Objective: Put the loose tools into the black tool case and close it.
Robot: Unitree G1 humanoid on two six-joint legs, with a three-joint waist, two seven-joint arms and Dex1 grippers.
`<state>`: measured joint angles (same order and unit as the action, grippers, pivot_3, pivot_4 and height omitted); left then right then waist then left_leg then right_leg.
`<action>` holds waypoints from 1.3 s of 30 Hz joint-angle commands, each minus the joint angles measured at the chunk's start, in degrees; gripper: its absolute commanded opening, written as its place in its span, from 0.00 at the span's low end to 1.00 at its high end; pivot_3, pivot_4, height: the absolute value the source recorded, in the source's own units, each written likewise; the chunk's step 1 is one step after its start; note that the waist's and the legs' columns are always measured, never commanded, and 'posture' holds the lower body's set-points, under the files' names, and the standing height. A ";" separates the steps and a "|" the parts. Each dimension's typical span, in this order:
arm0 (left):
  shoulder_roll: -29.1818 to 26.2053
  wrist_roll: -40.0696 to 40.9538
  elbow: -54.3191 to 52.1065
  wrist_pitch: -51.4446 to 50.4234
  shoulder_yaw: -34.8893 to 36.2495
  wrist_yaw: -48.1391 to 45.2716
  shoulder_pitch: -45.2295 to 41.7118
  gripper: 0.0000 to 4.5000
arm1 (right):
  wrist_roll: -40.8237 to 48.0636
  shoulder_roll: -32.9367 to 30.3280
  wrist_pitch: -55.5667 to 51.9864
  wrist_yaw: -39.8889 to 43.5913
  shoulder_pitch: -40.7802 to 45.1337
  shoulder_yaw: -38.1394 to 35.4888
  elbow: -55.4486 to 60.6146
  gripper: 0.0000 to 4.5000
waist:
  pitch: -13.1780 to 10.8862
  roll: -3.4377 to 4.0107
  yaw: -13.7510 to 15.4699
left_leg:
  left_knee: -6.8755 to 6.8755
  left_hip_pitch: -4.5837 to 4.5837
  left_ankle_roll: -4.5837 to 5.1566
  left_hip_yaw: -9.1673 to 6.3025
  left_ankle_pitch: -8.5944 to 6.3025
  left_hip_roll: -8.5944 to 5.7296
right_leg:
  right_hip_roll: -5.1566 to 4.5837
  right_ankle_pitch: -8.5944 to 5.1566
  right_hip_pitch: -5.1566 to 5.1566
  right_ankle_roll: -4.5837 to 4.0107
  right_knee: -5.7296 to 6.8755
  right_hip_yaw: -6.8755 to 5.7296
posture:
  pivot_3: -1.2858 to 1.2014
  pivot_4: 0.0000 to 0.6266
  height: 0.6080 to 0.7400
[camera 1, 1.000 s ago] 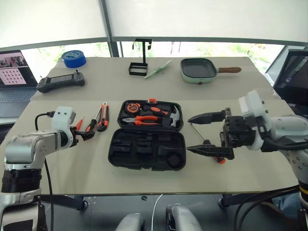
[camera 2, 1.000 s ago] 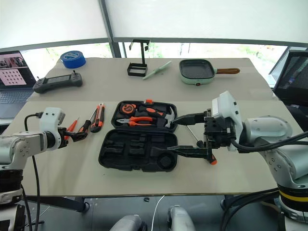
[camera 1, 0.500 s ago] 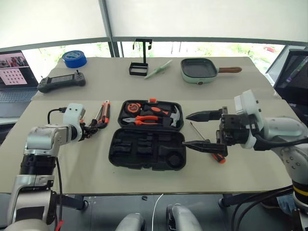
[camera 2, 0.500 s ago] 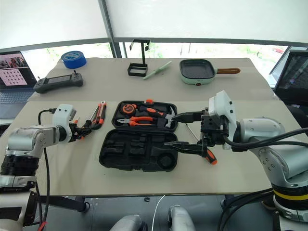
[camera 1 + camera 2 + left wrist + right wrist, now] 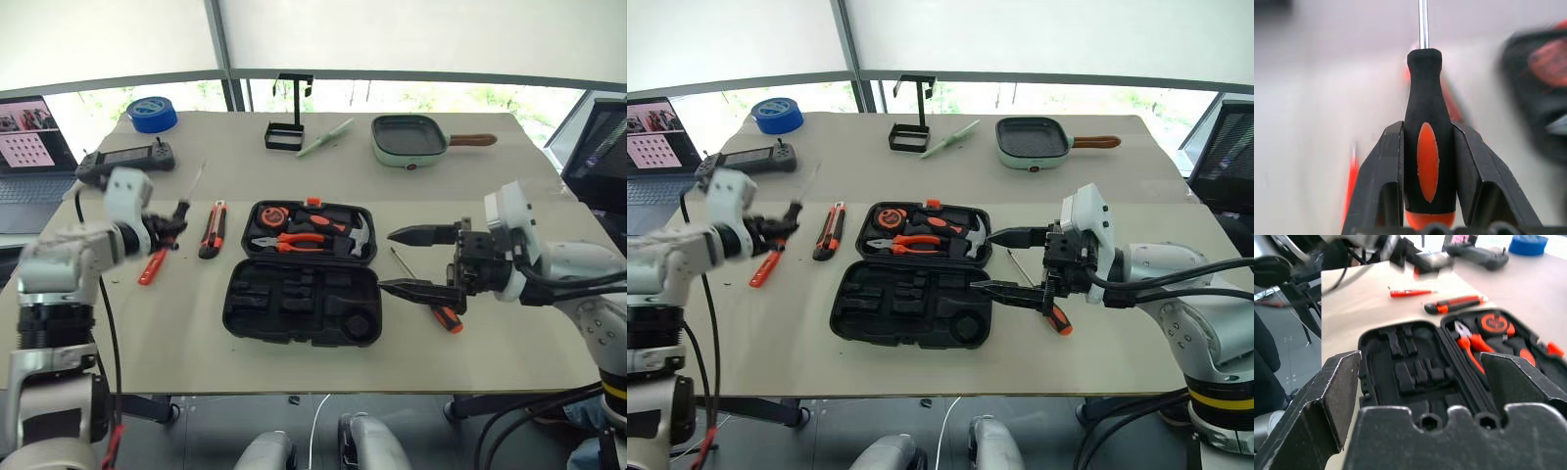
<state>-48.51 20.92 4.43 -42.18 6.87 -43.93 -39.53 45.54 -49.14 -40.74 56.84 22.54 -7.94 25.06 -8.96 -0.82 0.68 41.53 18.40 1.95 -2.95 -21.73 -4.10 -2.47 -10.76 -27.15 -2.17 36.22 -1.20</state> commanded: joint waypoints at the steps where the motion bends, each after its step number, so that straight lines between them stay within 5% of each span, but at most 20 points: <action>1: -2.37 -2.20 -4.18 14.92 -8.50 -16.34 1.08 0.20 | -1.91 -0.72 2.52 0.56 -0.16 -1.30 -0.77 1.00 | 0.02 0.04 0.01 | 0.06 -0.01 0.00 0.00 0.00 -0.01 | -0.04 0.01 0.07 0.01 -0.01 -0.05 | 0.52 0.24 1.00; 5: -0.98 -9.13 0.14 27.70 -18.86 -26.37 -1.58 0.20 | -2.62 -0.60 2.94 0.60 -1.61 -1.99 -1.44 1.00 | 0.02 0.03 -0.04 | 0.17 -0.01 0.00 0.00 0.00 -0.01 | -0.04 0.03 0.15 0.03 -0.01 -0.09 | 0.52 0.24 1.00; 11: 5.52 -16.50 10.25 38.09 -25.97 -29.55 -5.92 0.20 | -2.98 -0.41 3.33 -0.42 -4.33 -3.22 0.14 1.00 | 0.01 0.02 0.10 | 0.22 0.14 0.11 -0.02 0.03 0.02 | -0.04 0.07 0.13 0.05 0.03 -0.09 | 0.52 0.24 1.00; 27: 8.85 -22.60 24.36 49.86 -26.31 -32.28 -10.49 0.20 | -2.51 0.29 3.21 -3.18 -5.63 -4.78 2.03 1.00 | 0.01 0.01 0.07 | 0.31 0.27 0.35 0.02 -0.05 0.01 | -0.03 0.13 0.07 0.17 -0.04 -0.05 | 0.52 0.24 1.00; 29: 9.69 -22.39 25.23 49.95 -26.19 -32.45 -11.00 0.42 | -2.70 0.26 3.32 -3.17 -5.41 -4.62 1.80 1.00 | 0.01 0.01 0.11 | 0.32 0.27 0.35 0.02 -0.05 0.01 | -0.03 0.14 0.07 0.19 -0.04 -0.05 | 0.52 0.24 1.00; 34: 11.59 -21.76 26.38 49.25 -24.23 -30.73 -13.57 0.79 | -2.98 0.17 3.36 -3.10 -5.43 -4.35 1.82 1.00 | 0.01 0.01 0.40 | 0.39 0.33 0.41 0.02 -0.02 0.00 | -0.05 0.18 0.08 0.24 -0.04 -0.05 | 0.52 0.24 1.00; 37: 12.46 -19.09 24.83 45.92 -22.19 -31.88 -14.78 0.72 | -2.89 0.13 3.26 -3.00 -5.98 -4.44 2.19 1.00 | 0.00 0.00 0.42 | 0.51 0.43 0.46 0.02 0.00 0.00 | -0.05 0.21 0.06 0.30 -0.05 -0.06 | 0.52 0.24 1.00; 39: 12.81 -17.92 23.27 44.49 -21.58 -33.04 -14.88 0.54 | -2.88 0.18 3.25 -3.03 -6.20 -4.50 2.23 1.00 | 0.00 0.00 0.31 | 0.54 0.44 0.49 0.02 -0.02 0.00 | -0.05 0.22 0.06 0.31 -0.05 -0.06 | 0.52 0.24 1.00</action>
<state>-35.95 0.89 30.32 3.64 -16.54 -76.08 -53.46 42.14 -48.79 -38.96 53.76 16.43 -10.39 25.51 -8.96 -0.81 0.99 42.07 18.85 2.44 -2.92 -21.75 -4.10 -2.53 -10.54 -27.09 -1.85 36.16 -1.25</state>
